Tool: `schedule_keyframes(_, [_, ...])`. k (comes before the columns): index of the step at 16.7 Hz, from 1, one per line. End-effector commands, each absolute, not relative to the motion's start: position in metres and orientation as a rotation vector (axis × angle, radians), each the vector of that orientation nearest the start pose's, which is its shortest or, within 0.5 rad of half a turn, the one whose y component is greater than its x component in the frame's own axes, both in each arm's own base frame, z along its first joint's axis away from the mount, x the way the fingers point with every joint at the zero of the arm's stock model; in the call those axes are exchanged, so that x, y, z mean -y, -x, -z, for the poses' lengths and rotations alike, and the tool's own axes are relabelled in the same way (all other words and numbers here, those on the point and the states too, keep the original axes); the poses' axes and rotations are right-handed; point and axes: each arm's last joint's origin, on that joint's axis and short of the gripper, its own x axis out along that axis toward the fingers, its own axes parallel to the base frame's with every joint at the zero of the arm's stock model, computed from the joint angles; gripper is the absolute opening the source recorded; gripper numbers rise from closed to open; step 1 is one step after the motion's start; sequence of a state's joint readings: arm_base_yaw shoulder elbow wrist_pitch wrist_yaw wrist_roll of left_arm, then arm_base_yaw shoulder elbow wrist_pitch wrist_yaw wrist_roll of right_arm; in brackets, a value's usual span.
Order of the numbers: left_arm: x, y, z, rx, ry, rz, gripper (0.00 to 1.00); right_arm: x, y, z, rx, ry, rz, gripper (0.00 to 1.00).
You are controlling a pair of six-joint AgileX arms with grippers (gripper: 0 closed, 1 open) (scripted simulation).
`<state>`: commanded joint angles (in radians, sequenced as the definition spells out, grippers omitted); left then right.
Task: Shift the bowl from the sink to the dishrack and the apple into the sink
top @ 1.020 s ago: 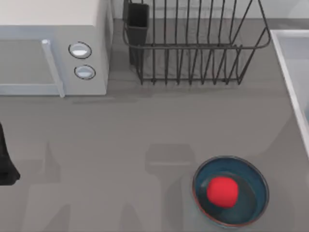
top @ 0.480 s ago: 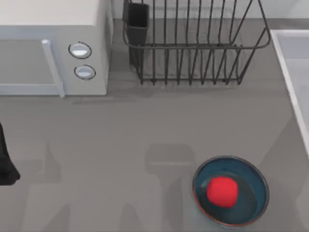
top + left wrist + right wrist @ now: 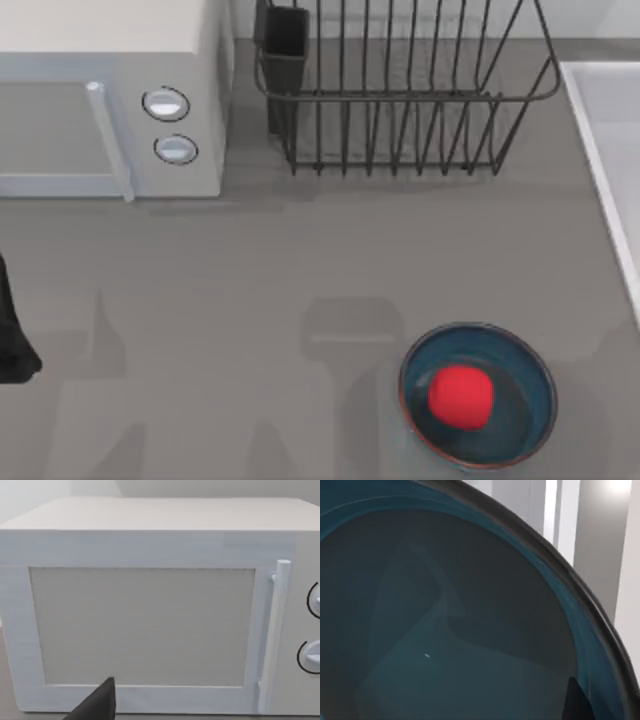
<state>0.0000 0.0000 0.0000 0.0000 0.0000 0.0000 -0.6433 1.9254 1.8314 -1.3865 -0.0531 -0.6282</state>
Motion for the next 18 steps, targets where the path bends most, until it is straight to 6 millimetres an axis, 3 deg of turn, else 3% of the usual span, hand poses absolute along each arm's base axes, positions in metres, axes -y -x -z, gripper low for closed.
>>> schedule_keyframes(4, [0.001, -0.106, -0.160, 0.000, 0.000, 0.000, 1.00, 0.195, -0.223, -0.337, -1.462, 0.003, 0.014, 0.00])
schedule_keyframes(7, [0.001, -0.106, -0.160, 0.000, 0.000, 0.000, 1.00, 0.182, -0.191, -0.349, -1.466, -0.003, 0.008, 0.00])
schedule_keyframes(14, [0.001, -0.106, -0.160, 0.000, 0.000, 0.000, 1.00, 0.178, -0.189, -0.352, -1.461, 0.010, 0.014, 0.00])
schedule_keyframes(18, [0.001, -0.106, -0.160, 0.000, 0.000, 0.000, 1.00, 0.161, -0.225, -0.359, -1.386, 0.158, 0.088, 0.00])
